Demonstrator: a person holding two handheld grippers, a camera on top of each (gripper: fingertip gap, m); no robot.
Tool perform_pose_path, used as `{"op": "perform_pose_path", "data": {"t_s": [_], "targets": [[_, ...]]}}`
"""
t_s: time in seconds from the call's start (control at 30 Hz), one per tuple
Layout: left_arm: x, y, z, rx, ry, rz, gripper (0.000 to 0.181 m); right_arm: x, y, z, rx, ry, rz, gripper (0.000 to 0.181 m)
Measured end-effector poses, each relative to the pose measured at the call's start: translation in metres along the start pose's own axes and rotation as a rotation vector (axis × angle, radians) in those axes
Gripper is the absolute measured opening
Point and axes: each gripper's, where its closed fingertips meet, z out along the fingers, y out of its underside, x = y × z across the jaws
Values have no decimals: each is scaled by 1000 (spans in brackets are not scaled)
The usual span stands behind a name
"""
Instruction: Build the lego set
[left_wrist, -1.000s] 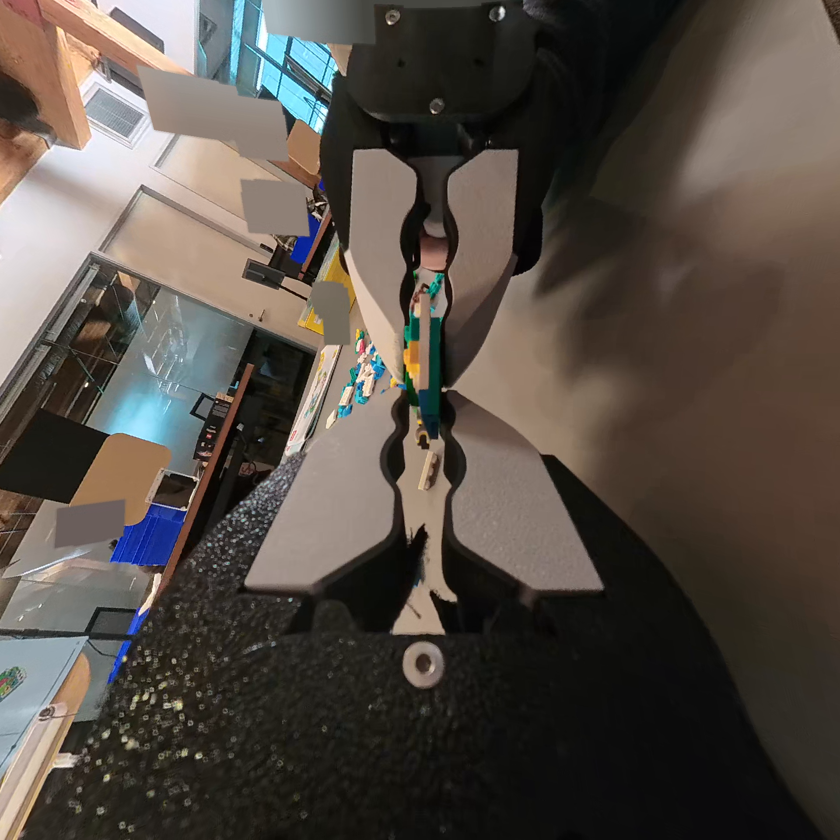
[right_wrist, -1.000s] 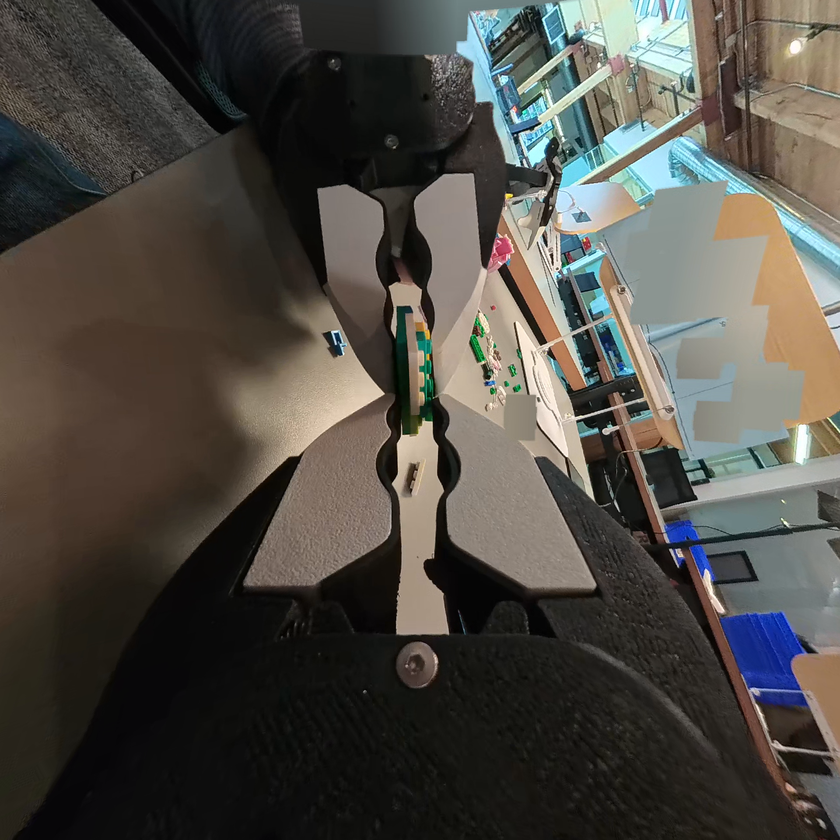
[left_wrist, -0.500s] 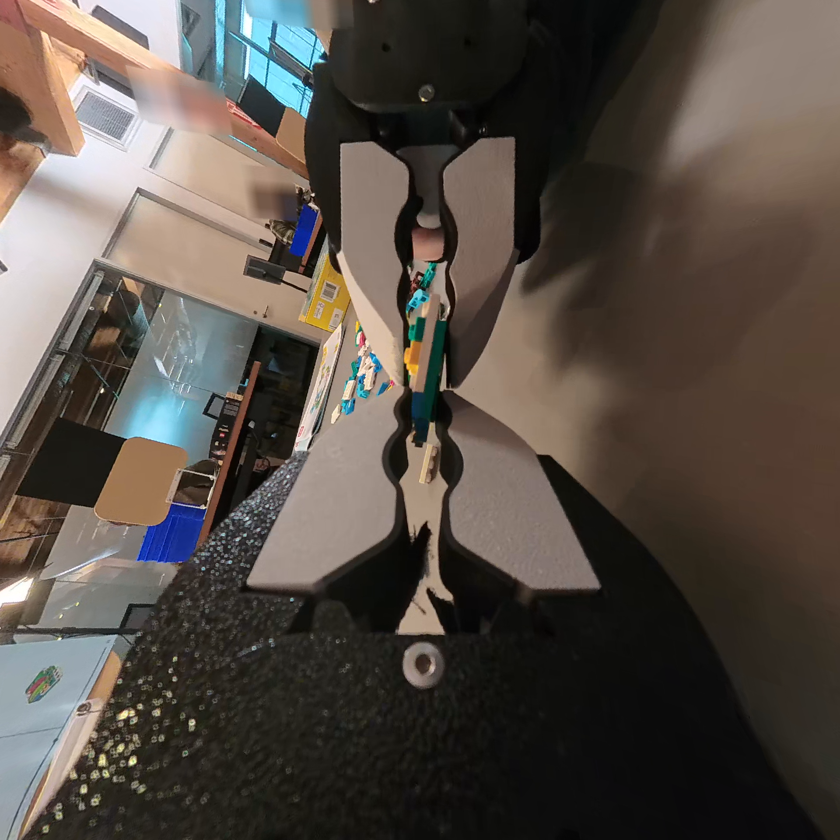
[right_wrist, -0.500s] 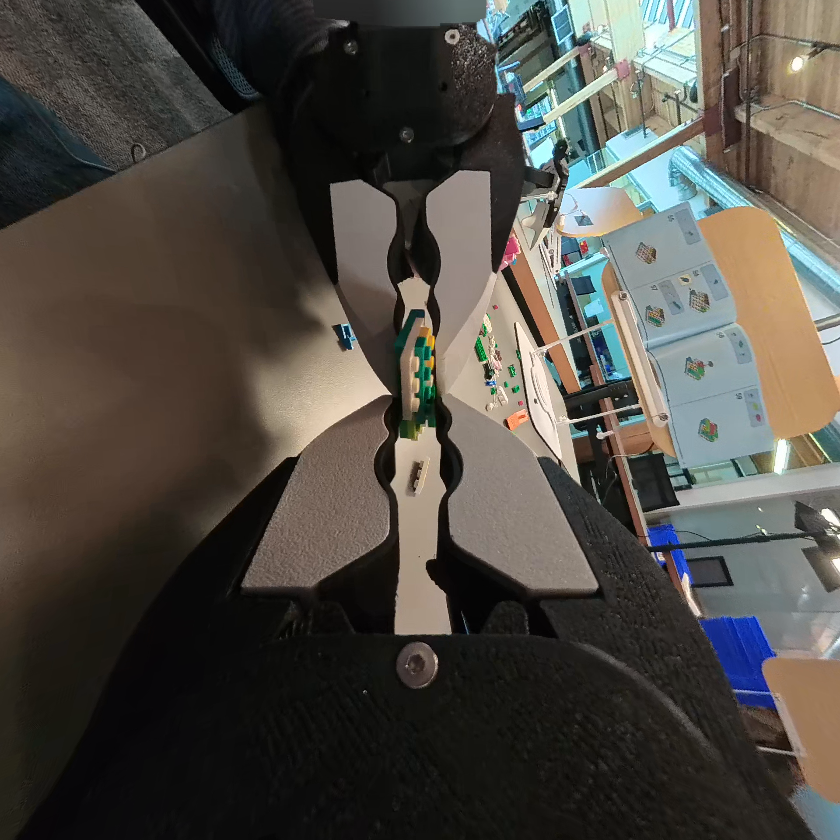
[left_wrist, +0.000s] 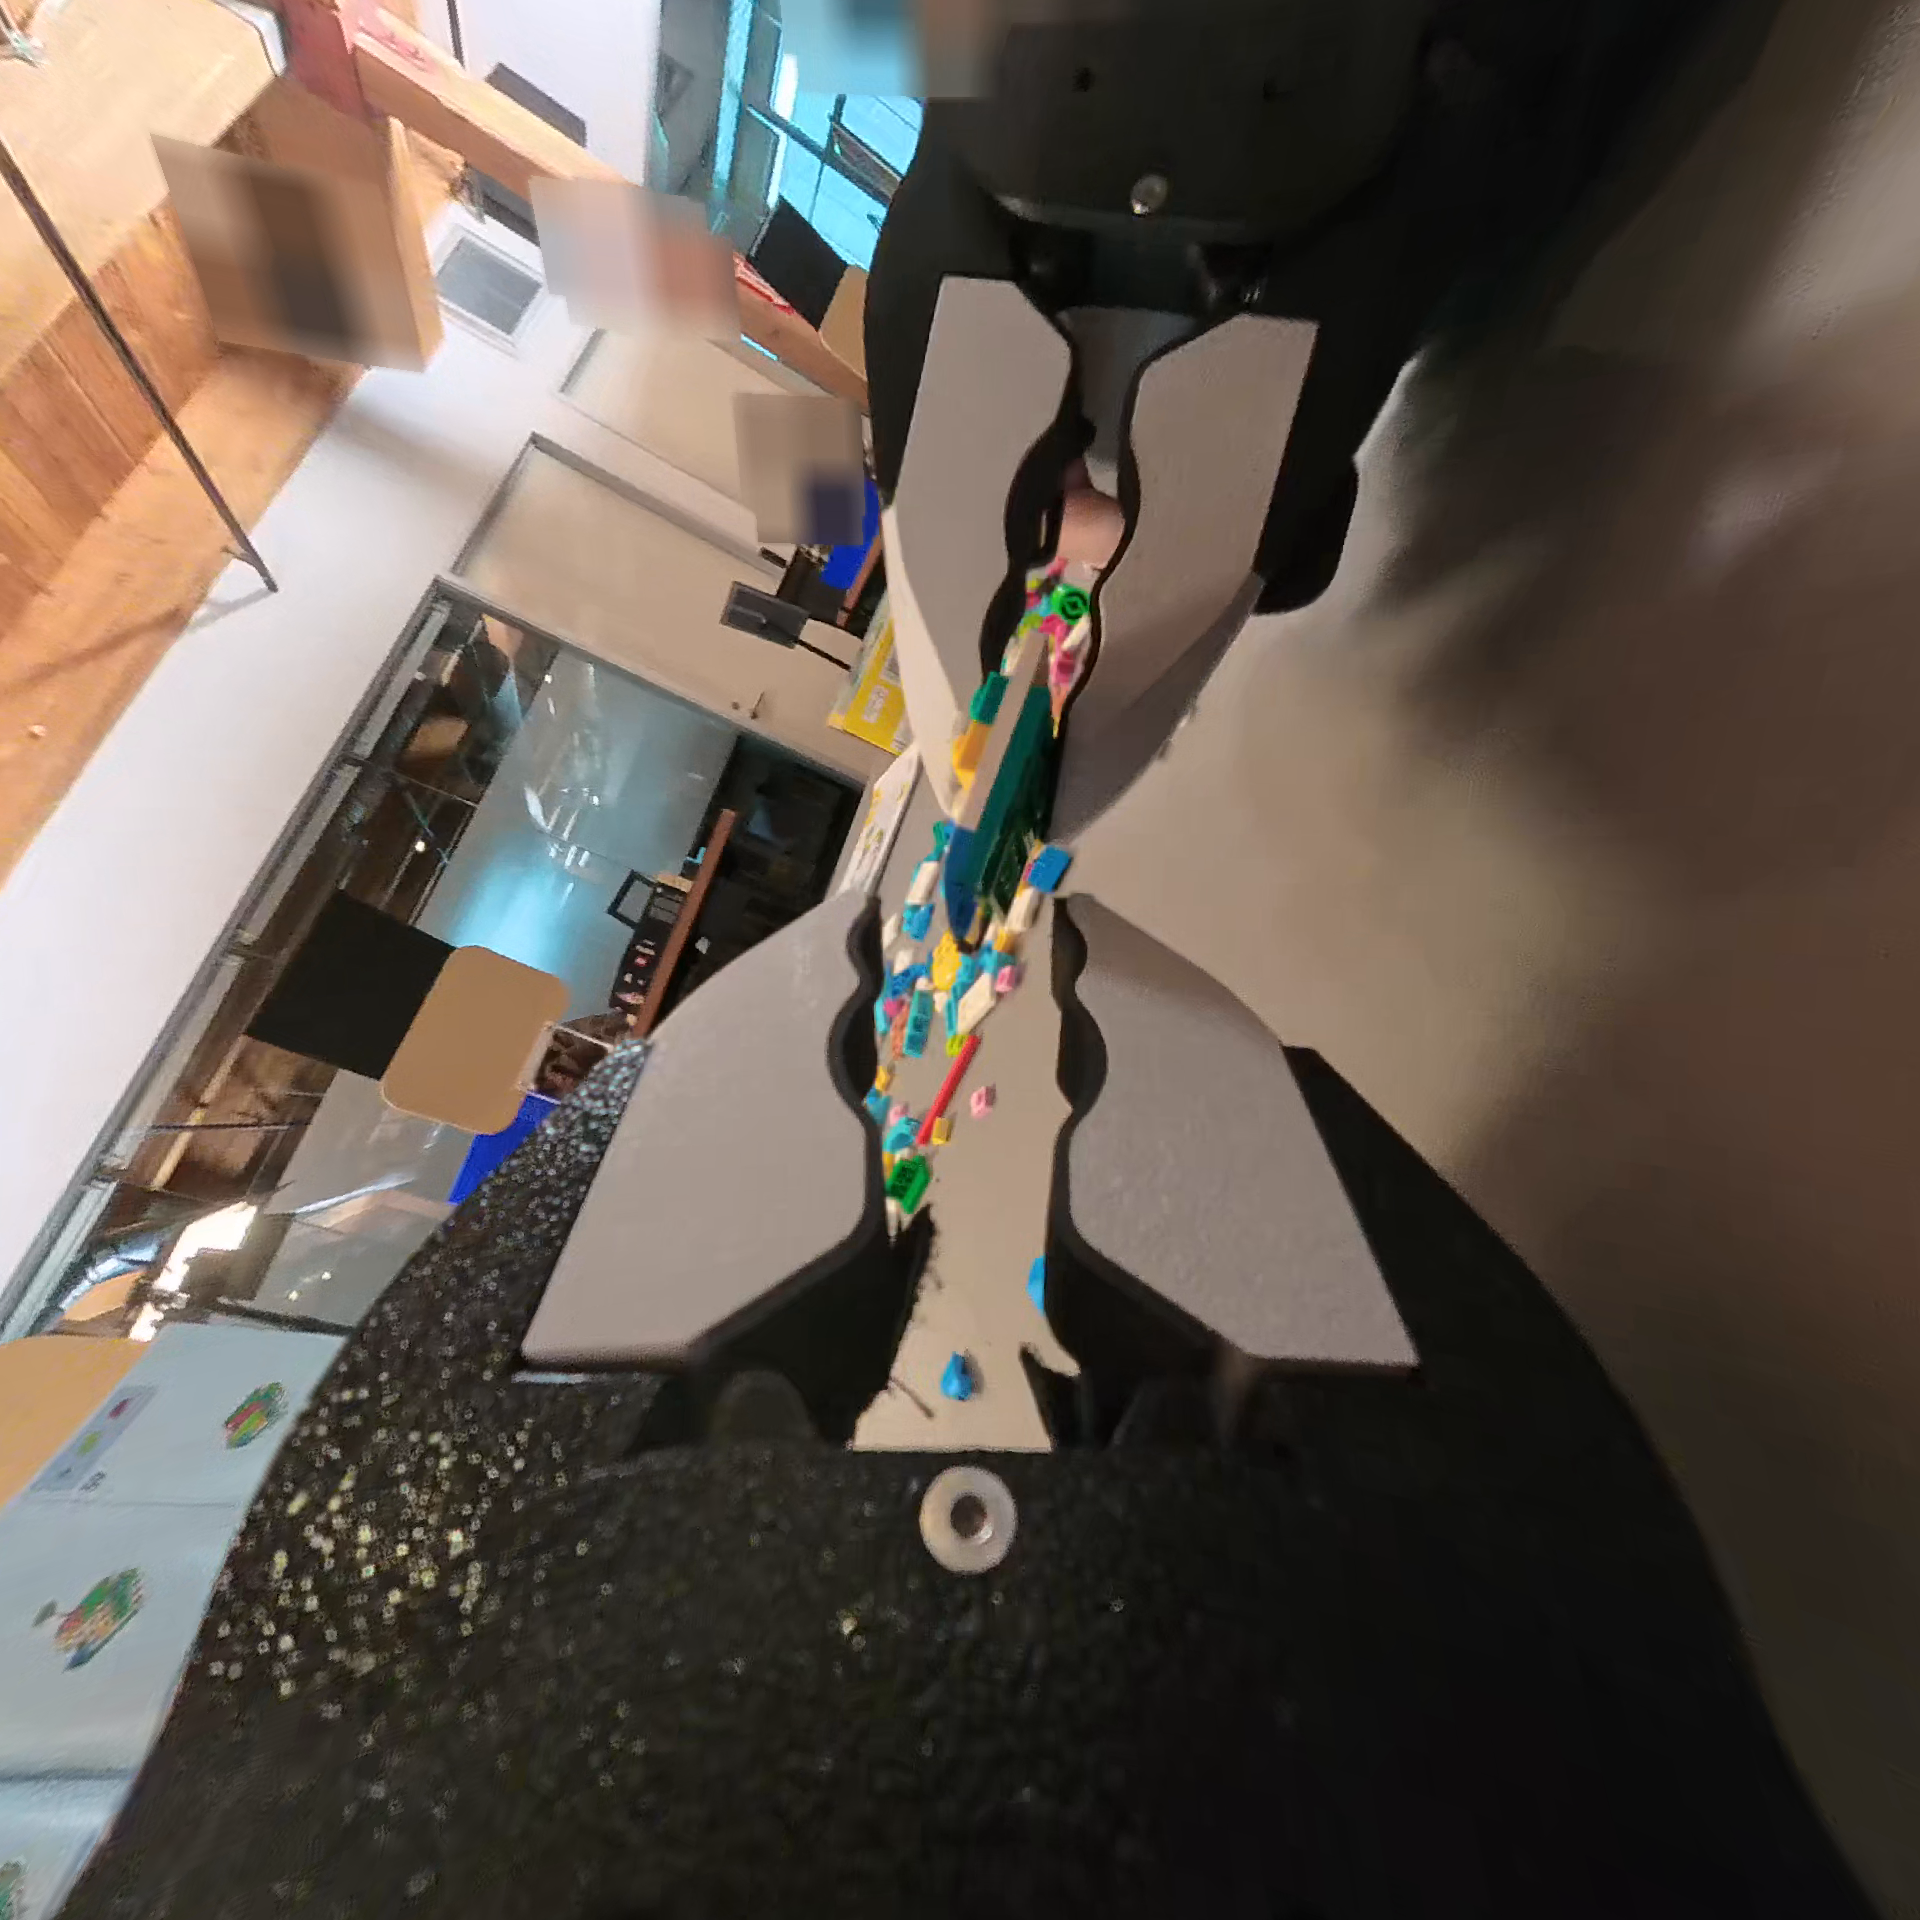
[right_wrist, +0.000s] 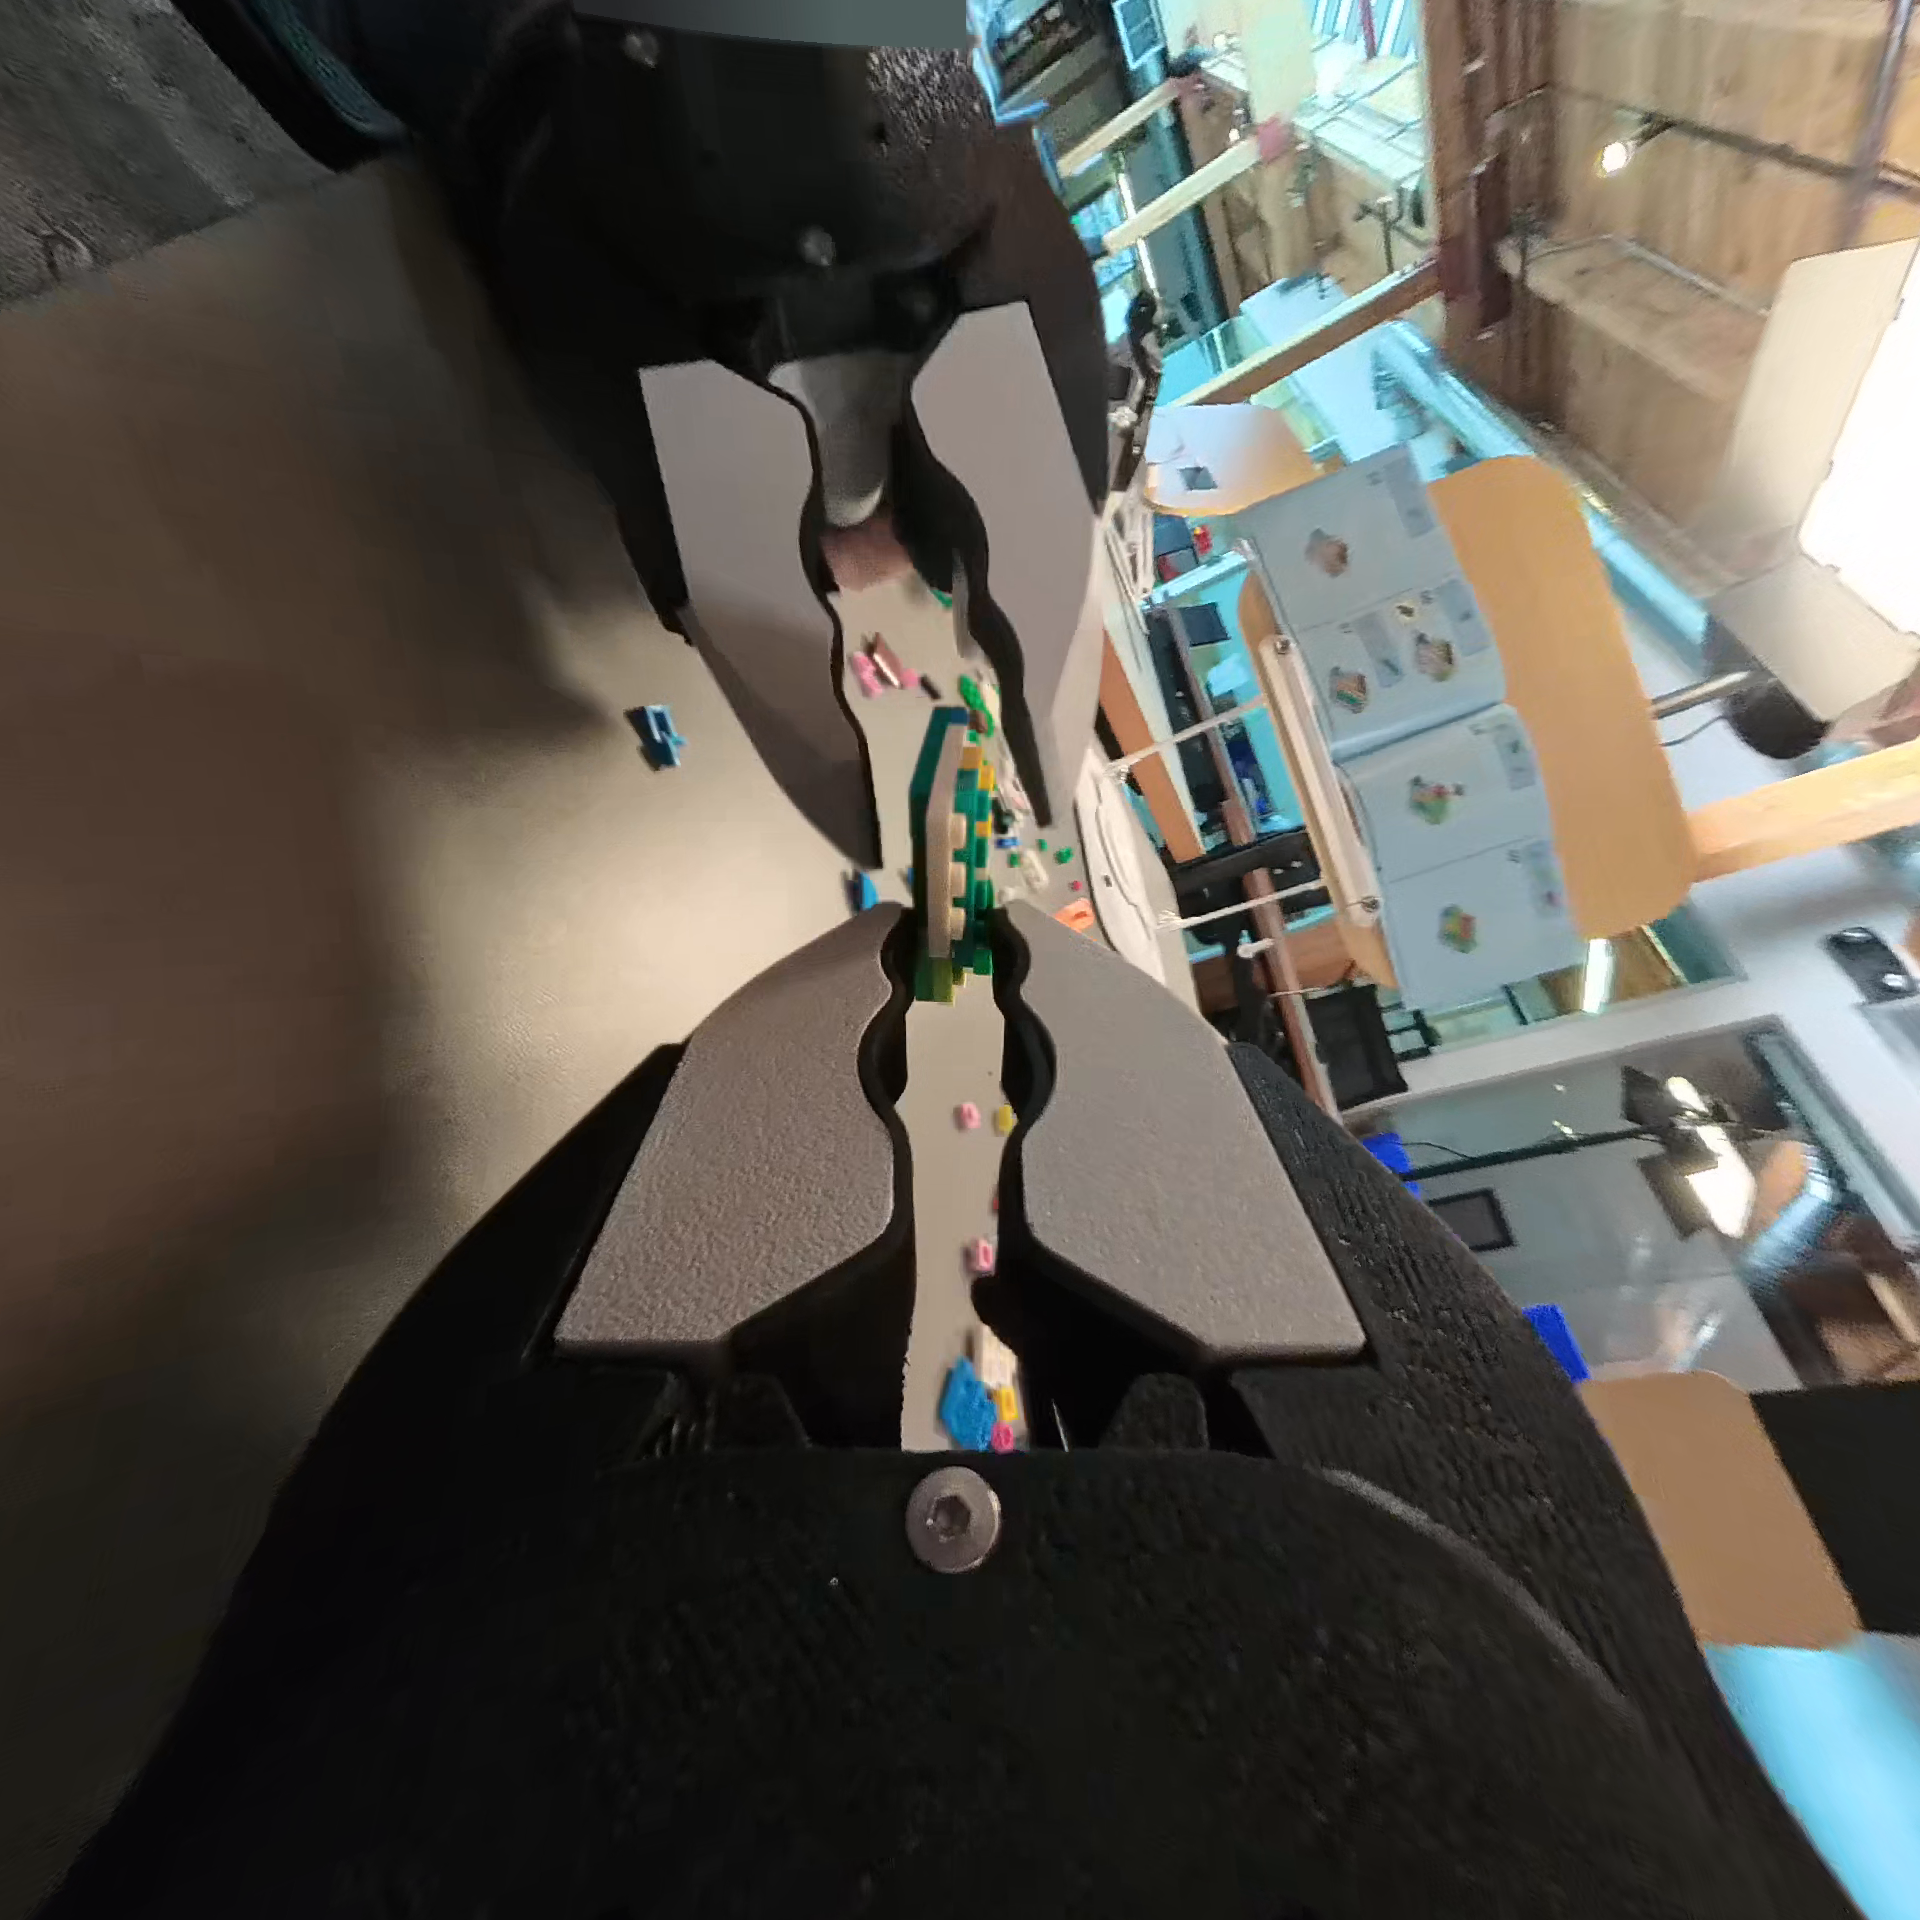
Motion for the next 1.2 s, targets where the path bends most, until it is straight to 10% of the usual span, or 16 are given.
{"op": "perform_pose_path", "data": {"t_s": [0.03,0.5,1.2], "targets": [[-1,-2,-1,15,-8,14,29,1,1,0,-3,7,-8,12],[-16,14,-5,-114,-164,302,8,16,20,-4,-11,64,178,44],[-37,47,-9,-226,-196,65,8,74,58,-29,-68,410,389,22]]}}
